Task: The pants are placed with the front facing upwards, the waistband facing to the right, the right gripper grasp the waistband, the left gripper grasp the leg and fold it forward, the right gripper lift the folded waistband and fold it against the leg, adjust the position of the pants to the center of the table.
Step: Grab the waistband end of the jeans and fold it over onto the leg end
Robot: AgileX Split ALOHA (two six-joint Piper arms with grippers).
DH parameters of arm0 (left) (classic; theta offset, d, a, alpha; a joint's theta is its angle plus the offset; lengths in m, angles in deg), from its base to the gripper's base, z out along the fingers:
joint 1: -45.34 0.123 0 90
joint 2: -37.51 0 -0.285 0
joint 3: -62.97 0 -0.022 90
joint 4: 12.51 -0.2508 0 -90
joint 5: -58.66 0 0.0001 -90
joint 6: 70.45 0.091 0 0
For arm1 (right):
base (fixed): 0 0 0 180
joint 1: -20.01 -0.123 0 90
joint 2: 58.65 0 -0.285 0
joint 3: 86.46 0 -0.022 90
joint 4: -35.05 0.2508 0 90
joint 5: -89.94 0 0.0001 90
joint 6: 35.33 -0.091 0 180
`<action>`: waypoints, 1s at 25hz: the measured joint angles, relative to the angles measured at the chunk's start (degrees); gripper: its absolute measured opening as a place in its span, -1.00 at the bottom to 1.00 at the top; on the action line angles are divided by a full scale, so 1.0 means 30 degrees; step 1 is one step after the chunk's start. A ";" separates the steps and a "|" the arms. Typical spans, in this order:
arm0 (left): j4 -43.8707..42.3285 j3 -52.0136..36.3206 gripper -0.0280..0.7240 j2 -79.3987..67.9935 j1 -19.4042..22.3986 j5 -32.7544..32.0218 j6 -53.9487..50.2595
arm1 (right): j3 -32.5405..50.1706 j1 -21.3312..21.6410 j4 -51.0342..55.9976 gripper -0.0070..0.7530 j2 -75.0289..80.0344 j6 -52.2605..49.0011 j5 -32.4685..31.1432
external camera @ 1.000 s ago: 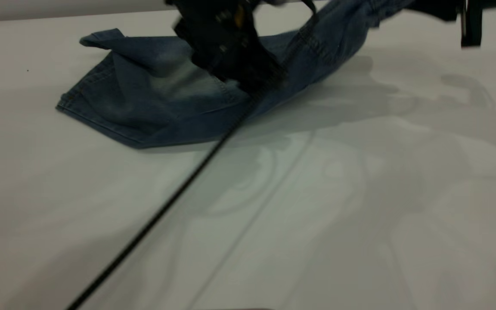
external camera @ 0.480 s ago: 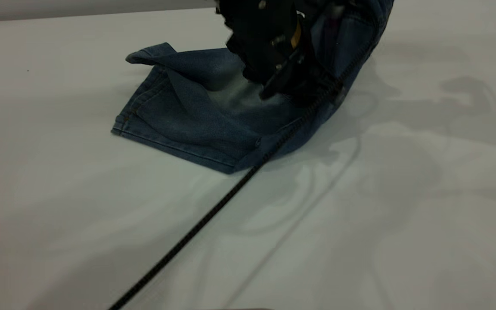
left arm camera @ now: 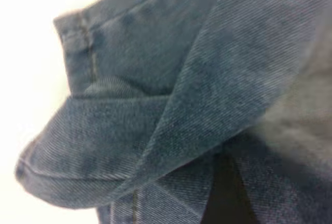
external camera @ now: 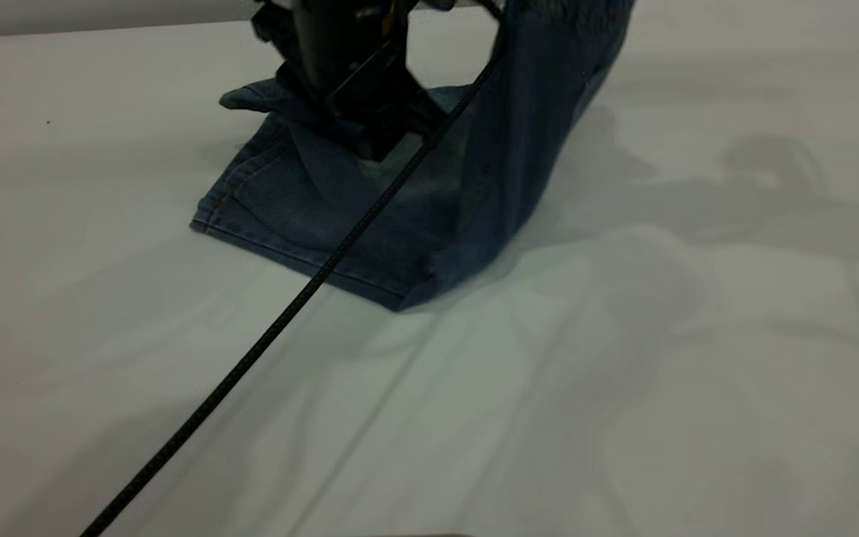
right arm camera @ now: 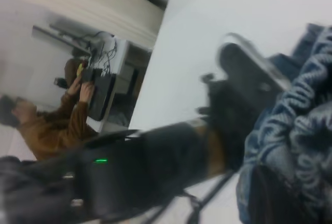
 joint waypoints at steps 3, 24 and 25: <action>0.0187 0.0000 0.25 -0.0595 -0.0027 0.0281 -0.0019 | -0.0790 -0.0315 -0.0062 -0.84 -0.0722 0.0000 -0.0167; -0.2661 0.0015 0.25 0.6596 0.0665 -0.0853 -0.0406 | -0.1423 -0.2556 -0.2184 -0.84 -0.1303 0.0556 0.1625; -0.2997 0.0015 0.25 0.7219 0.0684 -0.0923 -0.0442 | -0.1423 -0.3024 -0.2140 -0.84 -0.1187 0.0845 0.2175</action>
